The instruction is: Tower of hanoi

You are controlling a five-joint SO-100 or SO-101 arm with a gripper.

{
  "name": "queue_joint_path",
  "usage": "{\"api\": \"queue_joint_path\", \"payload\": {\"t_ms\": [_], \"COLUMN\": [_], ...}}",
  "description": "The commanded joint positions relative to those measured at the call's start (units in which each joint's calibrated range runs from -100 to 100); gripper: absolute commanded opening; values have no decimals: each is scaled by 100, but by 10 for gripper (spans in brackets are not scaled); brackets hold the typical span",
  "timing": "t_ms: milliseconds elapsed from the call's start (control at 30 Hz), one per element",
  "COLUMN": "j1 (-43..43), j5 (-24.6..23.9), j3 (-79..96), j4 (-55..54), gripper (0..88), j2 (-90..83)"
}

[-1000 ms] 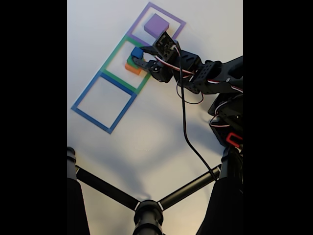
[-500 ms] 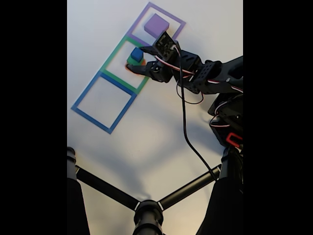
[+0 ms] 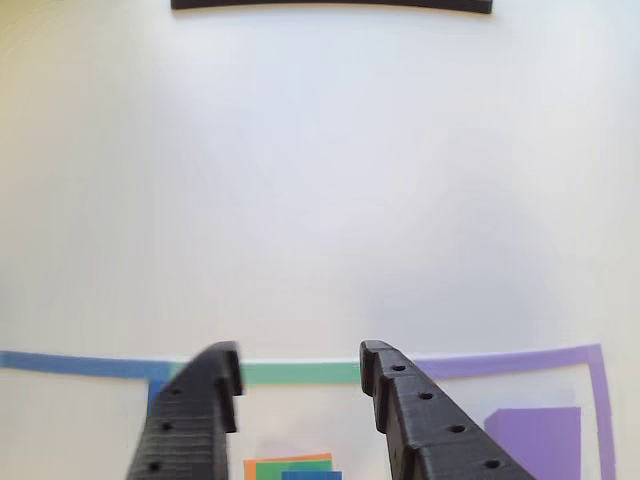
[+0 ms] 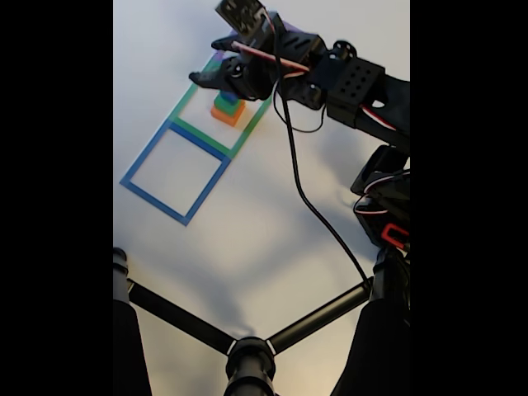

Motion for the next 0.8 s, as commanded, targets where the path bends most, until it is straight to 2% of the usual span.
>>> {"api": "queue_joint_path", "payload": {"t_ms": [0,133,500,767], "j1": [270,651,1863,3068], "j5": [0,0,0,0], "j3": [-1599,-2680,-5306,-5951], "j4": [1869,3277,6053,6725], "gripper": [0,0,0,0], "j2": [-339,-283,-19,-11]}}
